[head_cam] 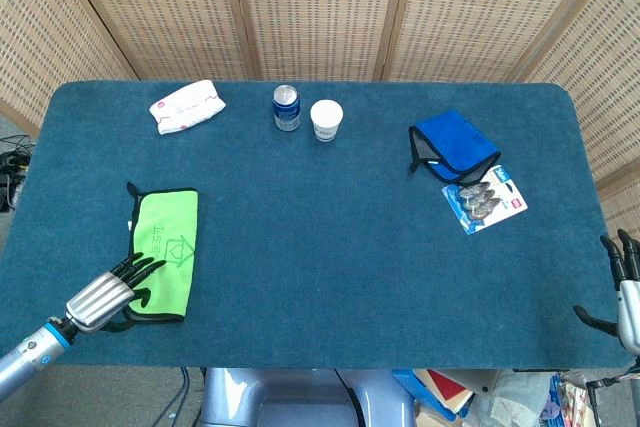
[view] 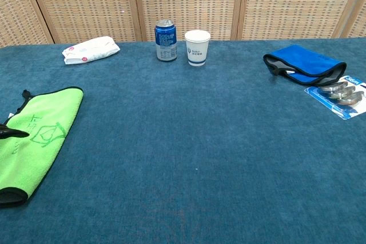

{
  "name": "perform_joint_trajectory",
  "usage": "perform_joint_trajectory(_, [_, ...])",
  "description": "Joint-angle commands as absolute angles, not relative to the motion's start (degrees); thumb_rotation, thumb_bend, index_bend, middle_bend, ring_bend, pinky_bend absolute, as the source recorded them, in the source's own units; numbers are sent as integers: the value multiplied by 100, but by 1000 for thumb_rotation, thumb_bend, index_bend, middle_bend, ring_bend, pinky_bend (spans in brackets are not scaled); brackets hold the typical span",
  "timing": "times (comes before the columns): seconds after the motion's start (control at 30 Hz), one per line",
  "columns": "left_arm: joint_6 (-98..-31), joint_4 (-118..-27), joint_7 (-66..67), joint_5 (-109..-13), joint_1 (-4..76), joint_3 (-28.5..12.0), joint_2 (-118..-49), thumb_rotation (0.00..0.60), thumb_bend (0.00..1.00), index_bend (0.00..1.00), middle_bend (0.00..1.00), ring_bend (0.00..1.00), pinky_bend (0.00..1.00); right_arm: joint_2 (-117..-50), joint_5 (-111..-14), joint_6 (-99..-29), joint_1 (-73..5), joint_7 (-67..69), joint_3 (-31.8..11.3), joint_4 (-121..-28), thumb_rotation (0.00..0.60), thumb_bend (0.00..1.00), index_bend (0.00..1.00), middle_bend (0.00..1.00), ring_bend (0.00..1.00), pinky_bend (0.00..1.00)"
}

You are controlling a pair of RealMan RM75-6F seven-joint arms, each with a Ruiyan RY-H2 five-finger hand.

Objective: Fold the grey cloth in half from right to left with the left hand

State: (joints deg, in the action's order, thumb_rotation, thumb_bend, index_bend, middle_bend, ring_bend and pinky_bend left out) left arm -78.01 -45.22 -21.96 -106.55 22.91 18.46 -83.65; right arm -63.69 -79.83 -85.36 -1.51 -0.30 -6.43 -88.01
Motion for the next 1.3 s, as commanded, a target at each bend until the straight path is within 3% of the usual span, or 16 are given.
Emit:
perform_joint_trajectory(0.03, [-7788,-4519,-2183,-10674,2303,1842,-8377,600,225,519,0,0,0,-6366,-7976,-8536,-148,-15,-646,-8798,600,0,51,0,0,0])
perform_joint_trajectory(0.47, [-7643,-4467,-2231,-10668,2340,1823,-8367,600,228,528,0,0,0,-6337,-7949,-8515,-137,48,-646,-8805,600,0,51,0,0,0])
perform_joint_trajectory(0.7, [-7500,-4451,-2251,-10659,2382,1816,-8401,600,309,528,0,0,0,-6348,-7937,-8492,-146,18,-642,-8795,600,0,51,0,0,0])
perform_joint_trajectory(1.03, [-7519,-4411,-2314,-10673,2379,1811,-8425,600,317,549,0,0,0,-6350,-7936,-8492,-144,16,-640,-8796,600,0,51,0,0,0])
perform_joint_trajectory(1.3, [-7546,-4374,-2335,-10702,2373,1818,-8461,600,419,579,0,0,0,-6351,-7932,-8476,-147,15,-636,-8791,600,0,51,0,0,0])
